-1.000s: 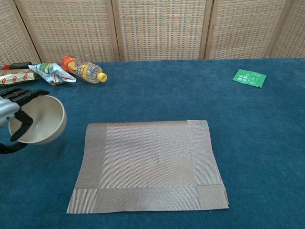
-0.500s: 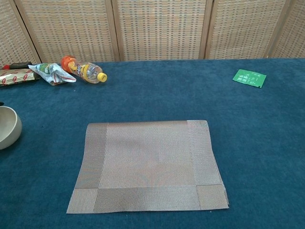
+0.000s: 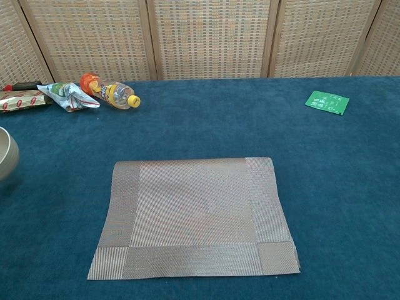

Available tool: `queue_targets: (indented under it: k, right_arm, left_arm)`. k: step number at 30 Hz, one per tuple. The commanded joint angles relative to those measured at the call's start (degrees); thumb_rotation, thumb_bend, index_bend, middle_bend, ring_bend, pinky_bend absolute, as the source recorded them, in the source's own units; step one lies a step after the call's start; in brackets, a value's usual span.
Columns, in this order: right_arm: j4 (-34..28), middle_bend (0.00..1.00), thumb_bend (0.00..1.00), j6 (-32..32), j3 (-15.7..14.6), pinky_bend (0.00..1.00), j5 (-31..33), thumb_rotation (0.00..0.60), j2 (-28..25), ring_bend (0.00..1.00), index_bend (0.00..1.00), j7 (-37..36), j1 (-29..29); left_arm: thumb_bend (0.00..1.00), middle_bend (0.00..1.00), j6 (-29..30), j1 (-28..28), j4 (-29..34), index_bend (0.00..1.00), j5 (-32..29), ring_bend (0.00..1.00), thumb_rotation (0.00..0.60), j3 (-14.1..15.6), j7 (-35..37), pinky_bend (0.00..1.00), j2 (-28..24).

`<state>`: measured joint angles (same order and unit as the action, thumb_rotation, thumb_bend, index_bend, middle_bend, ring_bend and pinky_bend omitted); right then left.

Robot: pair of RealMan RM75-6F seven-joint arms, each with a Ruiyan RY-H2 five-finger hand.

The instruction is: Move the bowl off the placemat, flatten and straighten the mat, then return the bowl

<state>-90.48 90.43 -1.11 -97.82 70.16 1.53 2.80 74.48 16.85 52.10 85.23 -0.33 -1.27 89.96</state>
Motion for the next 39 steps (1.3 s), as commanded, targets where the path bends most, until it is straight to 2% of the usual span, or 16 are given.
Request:
queue_targets:
  k: [1,9,23,39]
  right_arm:
    - [0.0,0.00,0.18,0.1,0.0,0.00,0.0,0.600,0.0,0.00,0.00,0.1,0.0]
    - [-0.1,0.00,0.18,0.1,0.1,0.00,0.0,0.600,0.1,0.00,0.00,0.2,0.0]
    - [-0.2,0.00,0.18,-0.1,0.0,0.00,0.1,0.600,-0.1,0.00,0.00,0.1,-0.1]
    - [-0.5,0.00,0.18,-0.2,-0.1,0.00,0.2,0.600,-0.2,0.00,0.00,0.5,-0.1]
  left_arm:
    - [0.32,0.00,1.9,-0.1,0.8,0.00,0.7,0.00,0.600,-0.7,1.4,0.00,-0.8]
    - [0.31,0.00,5.9,-0.1,3.5,0.00,2.9,0.00,0.600,-1.0,2.7,0.00,-3.2]
    - [0.31,0.00,1.7,0.2,5.7,0.00,1.3,0.00,0.600,-0.6,-1.4,0.00,-3.4]
    - [0.31,0.00,4.3,-0.3,9.7,0.00,3.2,0.00,0.600,-0.1,-2.0,0.00,-4.6]
